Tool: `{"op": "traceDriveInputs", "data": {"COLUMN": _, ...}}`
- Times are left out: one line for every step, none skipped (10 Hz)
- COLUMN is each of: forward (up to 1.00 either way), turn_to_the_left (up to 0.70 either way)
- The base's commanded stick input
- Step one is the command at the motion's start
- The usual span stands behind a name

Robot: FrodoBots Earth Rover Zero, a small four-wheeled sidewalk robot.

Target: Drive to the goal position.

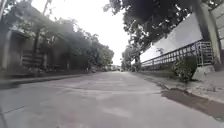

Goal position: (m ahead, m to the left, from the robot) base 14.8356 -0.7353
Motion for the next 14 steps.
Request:
{"op": "traceDriveInputs", "data": {"forward": 0.50, "turn_to_the_left": 0.00}}
{"op": "traceDriveInputs", "data": {"forward": 0.50, "turn_to_the_left": 0.00}}
{"op": "traceDriveInputs", "data": {"forward": 0.50, "turn_to_the_left": 0.00}}
{"op": "traceDriveInputs", "data": {"forward": 0.50, "turn_to_the_left": 0.00}}
{"op": "traceDriveInputs", "data": {"forward": 0.50, "turn_to_the_left": 0.00}}
{"op": "traceDriveInputs", "data": {"forward": 0.50, "turn_to_the_left": 0.00}}
{"op": "traceDriveInputs", "data": {"forward": 0.50, "turn_to_the_left": 0.00}}
{"op": "traceDriveInputs", "data": {"forward": 0.50, "turn_to_the_left": 0.00}}
{"op": "traceDriveInputs", "data": {"forward": 0.50, "turn_to_the_left": 0.00}}
{"op": "traceDriveInputs", "data": {"forward": 0.50, "turn_to_the_left": 0.00}}
{"op": "traceDriveInputs", "data": {"forward": 0.50, "turn_to_the_left": 0.00}}
{"op": "traceDriveInputs", "data": {"forward": 0.50, "turn_to_the_left": 0.00}}
{"op": "traceDriveInputs", "data": {"forward": 0.50, "turn_to_the_left": 0.00}}
{"op": "traceDriveInputs", "data": {"forward": 0.50, "turn_to_the_left": 0.00}}
